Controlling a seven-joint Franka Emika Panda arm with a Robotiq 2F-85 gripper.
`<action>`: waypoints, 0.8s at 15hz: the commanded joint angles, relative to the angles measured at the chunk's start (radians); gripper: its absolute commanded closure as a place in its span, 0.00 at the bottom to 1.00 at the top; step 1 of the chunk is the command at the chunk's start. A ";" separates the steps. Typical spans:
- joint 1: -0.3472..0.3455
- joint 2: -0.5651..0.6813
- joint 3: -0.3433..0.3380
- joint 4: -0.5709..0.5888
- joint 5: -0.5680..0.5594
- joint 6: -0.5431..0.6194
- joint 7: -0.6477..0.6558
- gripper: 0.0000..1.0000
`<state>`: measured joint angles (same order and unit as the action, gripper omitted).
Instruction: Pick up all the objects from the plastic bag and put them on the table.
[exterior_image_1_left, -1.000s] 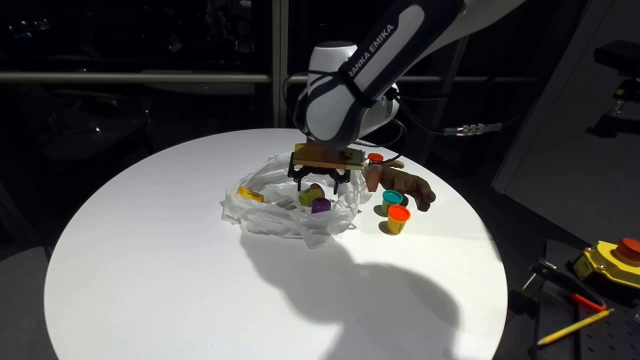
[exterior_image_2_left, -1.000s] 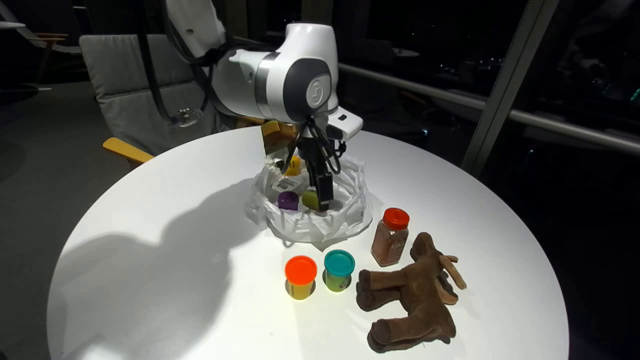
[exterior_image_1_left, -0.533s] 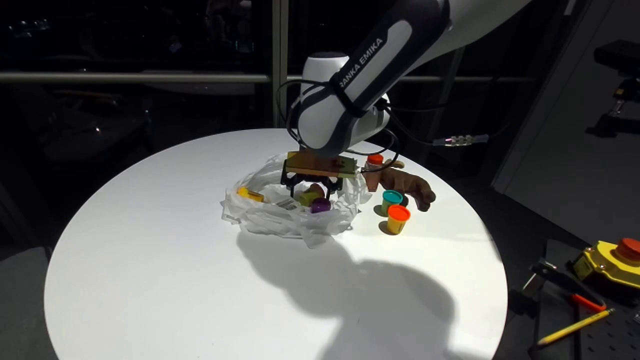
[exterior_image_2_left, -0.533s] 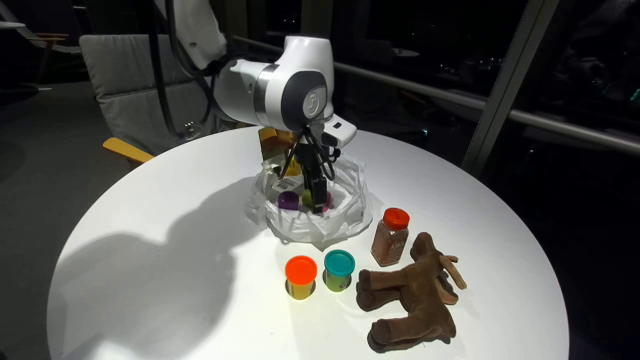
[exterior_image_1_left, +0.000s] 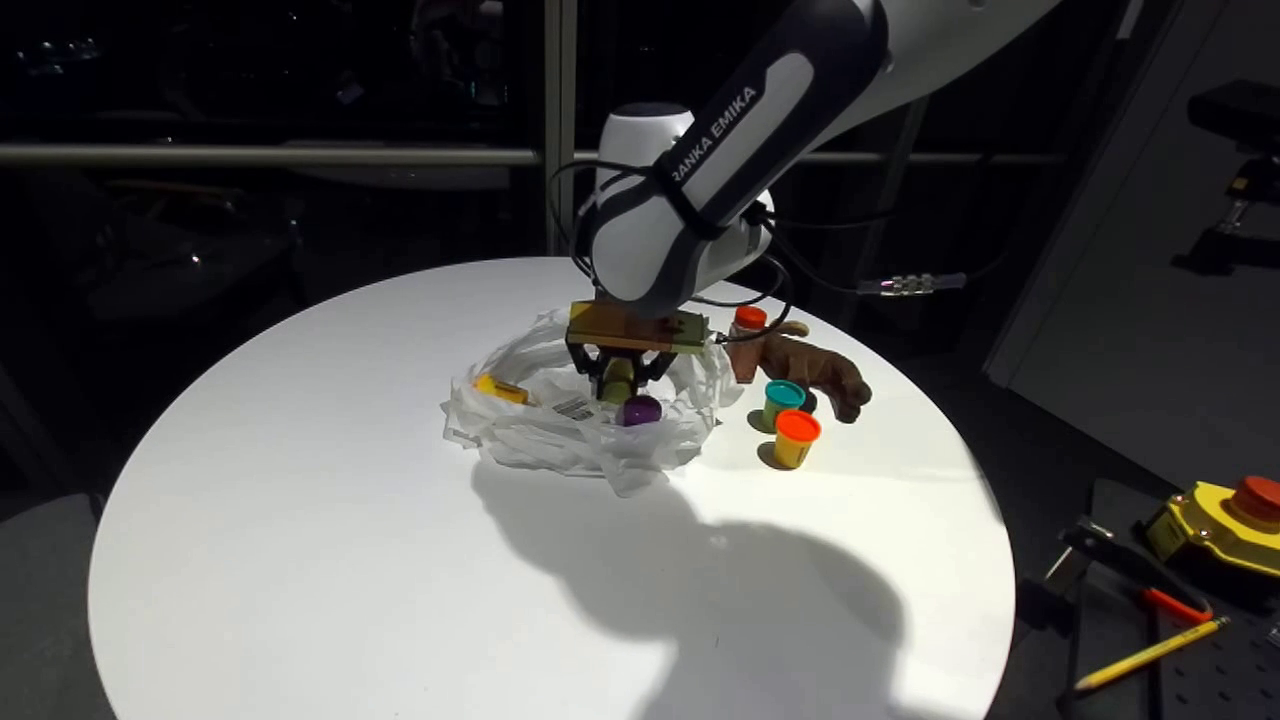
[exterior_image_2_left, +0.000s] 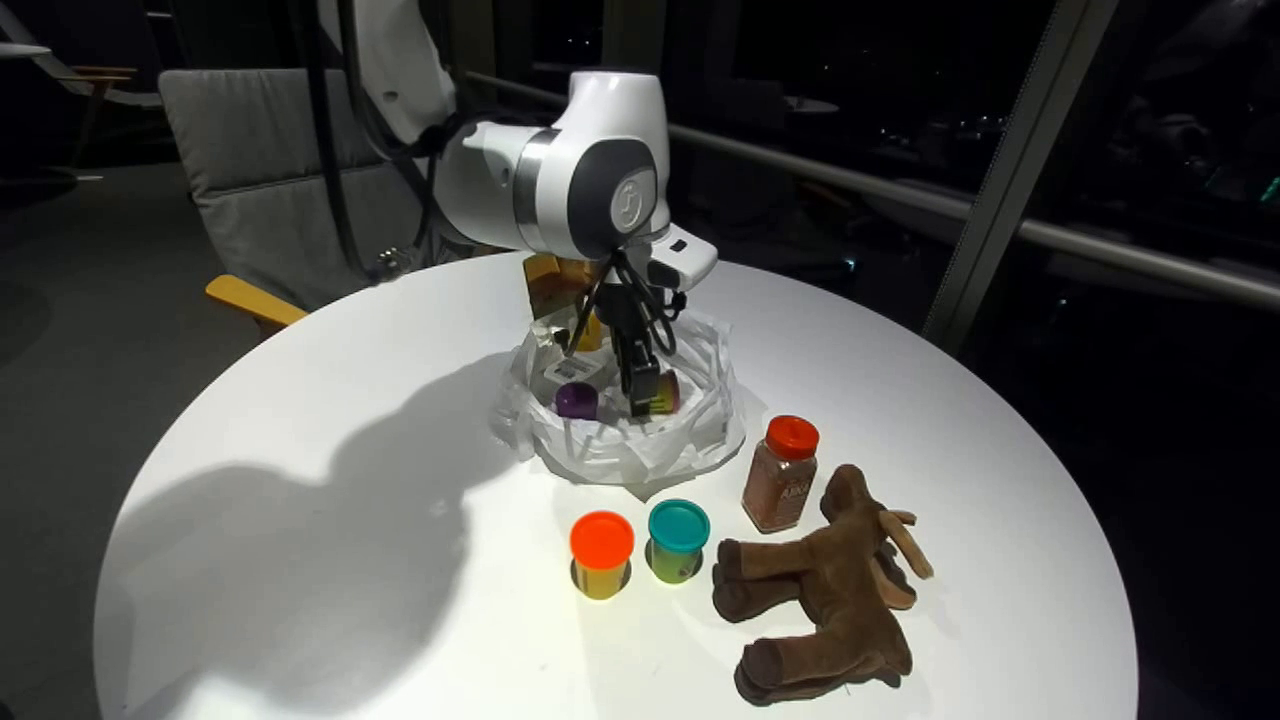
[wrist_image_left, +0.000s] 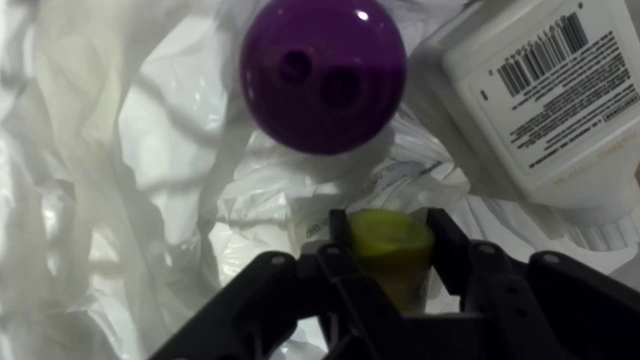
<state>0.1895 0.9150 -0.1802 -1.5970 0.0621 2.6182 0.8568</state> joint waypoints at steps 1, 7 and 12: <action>0.074 -0.057 -0.074 -0.061 -0.051 0.024 0.058 0.79; 0.202 -0.261 -0.123 -0.315 -0.214 0.007 0.026 0.81; 0.245 -0.481 -0.058 -0.570 -0.358 0.011 -0.049 0.81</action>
<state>0.4109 0.6104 -0.2598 -1.9731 -0.2142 2.6176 0.8522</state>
